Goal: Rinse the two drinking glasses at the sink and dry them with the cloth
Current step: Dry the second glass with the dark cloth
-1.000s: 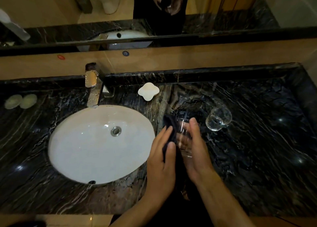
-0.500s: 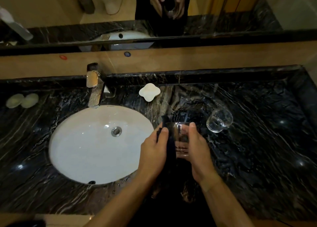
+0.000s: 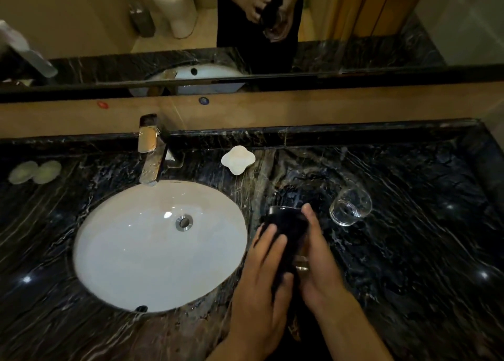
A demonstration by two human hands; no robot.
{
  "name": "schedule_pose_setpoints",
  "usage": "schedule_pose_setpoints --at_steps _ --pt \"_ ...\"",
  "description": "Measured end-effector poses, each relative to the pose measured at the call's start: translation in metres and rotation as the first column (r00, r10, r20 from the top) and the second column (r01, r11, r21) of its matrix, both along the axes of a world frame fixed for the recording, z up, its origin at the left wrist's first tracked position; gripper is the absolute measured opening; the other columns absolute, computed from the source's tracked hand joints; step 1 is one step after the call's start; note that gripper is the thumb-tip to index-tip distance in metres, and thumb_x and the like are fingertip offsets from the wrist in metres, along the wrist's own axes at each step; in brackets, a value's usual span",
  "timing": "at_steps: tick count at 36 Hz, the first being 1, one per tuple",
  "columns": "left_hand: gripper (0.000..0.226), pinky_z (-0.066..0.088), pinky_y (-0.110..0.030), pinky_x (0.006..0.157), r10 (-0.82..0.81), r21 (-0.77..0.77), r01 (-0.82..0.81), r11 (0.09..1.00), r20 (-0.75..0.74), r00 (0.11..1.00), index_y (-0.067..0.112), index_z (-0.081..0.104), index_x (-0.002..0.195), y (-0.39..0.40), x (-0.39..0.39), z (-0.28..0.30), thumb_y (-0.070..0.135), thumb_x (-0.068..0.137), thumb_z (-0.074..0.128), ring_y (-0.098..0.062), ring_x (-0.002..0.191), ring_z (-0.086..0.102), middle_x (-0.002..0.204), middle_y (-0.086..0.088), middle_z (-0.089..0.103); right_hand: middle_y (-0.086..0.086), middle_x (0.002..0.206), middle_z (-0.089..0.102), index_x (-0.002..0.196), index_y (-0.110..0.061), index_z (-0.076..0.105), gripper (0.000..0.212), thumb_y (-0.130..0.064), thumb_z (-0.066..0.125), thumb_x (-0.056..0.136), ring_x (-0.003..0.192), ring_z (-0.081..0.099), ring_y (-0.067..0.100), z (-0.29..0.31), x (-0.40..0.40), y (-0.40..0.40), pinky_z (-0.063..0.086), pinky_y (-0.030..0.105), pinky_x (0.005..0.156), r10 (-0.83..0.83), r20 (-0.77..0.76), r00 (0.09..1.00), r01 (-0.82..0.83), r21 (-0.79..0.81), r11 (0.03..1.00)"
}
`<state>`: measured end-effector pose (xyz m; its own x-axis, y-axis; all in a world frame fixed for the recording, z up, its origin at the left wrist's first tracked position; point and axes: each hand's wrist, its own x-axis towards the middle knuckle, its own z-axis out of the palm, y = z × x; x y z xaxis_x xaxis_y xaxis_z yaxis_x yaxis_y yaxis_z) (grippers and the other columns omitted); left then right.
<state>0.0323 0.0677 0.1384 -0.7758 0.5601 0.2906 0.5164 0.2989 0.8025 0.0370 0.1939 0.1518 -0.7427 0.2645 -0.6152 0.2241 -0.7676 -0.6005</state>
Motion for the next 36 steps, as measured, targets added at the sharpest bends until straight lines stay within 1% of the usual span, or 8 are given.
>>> schedule_pose_setpoints --at_steps 5,10,14,17,21,25,30,36 --pt "0.042 0.04 -0.025 0.112 0.186 0.038 -0.239 0.97 0.515 0.837 0.055 0.053 0.133 0.007 -0.013 0.03 0.056 0.092 0.044 0.005 0.134 0.046 0.144 0.024 0.052 0.021 0.111 0.074 0.119 -0.016 0.07 0.07 -0.073 0.052 0.082 0.099 0.072 0.034 0.003 0.008 0.001 0.057 0.049 0.088 0.019 -0.055 0.998 -0.011 0.137 0.991" --pt "0.03 0.054 -0.037 0.096 0.134 0.034 -0.238 0.971 0.744 0.654 0.042 0.063 0.128 0.01 -0.041 0.041 0.04 0.101 0.049 -0.01 0.105 0.07 0.11 0.01 0.076 0.013 0.116 0.074 0.12 -0.017 0.07 0.066 -0.066 0.038 0.09 0.103 0.072 0.026 0.009 0.011 0.011 0.053 0.047 0.093 0.104 -0.037 0.994 -0.099 0.118 0.988" --pt "0.032 0.056 -0.034 0.092 0.143 0.021 -0.24 0.971 0.752 0.644 0.031 0.065 0.13 0.015 -0.049 0.038 0.029 0.105 0.045 -0.01 0.102 0.072 0.106 0.008 0.077 0.004 0.096 0.078 0.123 -0.023 0.068 0.06 -0.063 0.032 0.097 0.083 0.075 0.019 0.003 0.008 0.005 0.058 0.03 0.061 0.075 0.089 0.993 -0.095 0.256 0.962" --pt "0.034 0.052 -0.012 0.082 0.196 -0.039 -0.232 0.972 0.679 0.707 0.031 0.061 0.135 0.013 -0.049 0.032 0.031 0.104 0.048 0.002 0.102 0.068 0.111 0.01 0.075 0.004 0.103 0.078 0.126 -0.027 0.062 0.058 -0.066 0.033 0.096 0.095 0.074 0.022 0.003 0.007 -0.001 0.058 0.031 0.066 0.048 0.128 0.991 -0.093 0.375 0.922" --pt "0.038 0.046 -0.011 0.096 0.196 -0.104 -0.165 0.981 0.514 0.835 0.039 0.052 0.142 0.013 -0.04 0.035 0.037 0.104 0.047 0.009 0.118 0.057 0.134 0.015 0.063 -0.003 0.104 0.075 0.122 -0.027 0.054 0.068 -0.067 0.068 0.069 0.091 0.074 0.012 0.011 0.005 -0.008 0.055 0.028 0.071 0.044 0.074 0.996 -0.072 0.425 0.902" --pt "0.047 0.025 -0.005 0.111 0.056 -0.173 -0.017 0.985 0.222 0.974 0.058 0.03 0.143 0.007 -0.021 0.035 0.067 0.097 0.031 0.014 0.141 0.029 0.153 0.036 0.028 0.009 0.102 0.073 0.121 -0.008 0.048 0.068 -0.044 0.077 0.072 0.085 0.075 0.018 0.013 0.004 -0.007 0.059 0.026 0.066 -0.147 0.008 0.989 0.14 0.251 0.958" --pt "0.049 0.025 -0.006 0.111 -0.072 -0.121 0.076 0.99 0.039 0.997 0.035 0.03 0.153 -0.003 -0.003 0.017 0.046 0.105 0.033 0.002 0.146 0.03 0.163 0.018 0.023 0.013 0.098 0.078 0.11 -0.007 0.074 0.066 -0.062 0.062 0.075 0.083 0.076 0.024 0.014 0.004 0.005 0.06 0.031 0.068 -0.12 0.012 0.993 0.12 -0.06 0.991" --pt "0.052 0.031 -0.017 0.115 0.118 0.016 -0.138 0.99 0.425 0.897 0.049 0.037 0.147 0.001 -0.002 0.02 0.064 0.098 0.034 0.005 0.142 0.035 0.154 0.029 0.036 0.016 0.118 0.073 0.13 -0.009 0.063 0.079 -0.07 0.047 0.082 0.095 0.074 0.026 0.01 0.006 0.001 0.058 0.035 0.074 -0.01 0.014 1.0 0.011 -0.056 0.998"
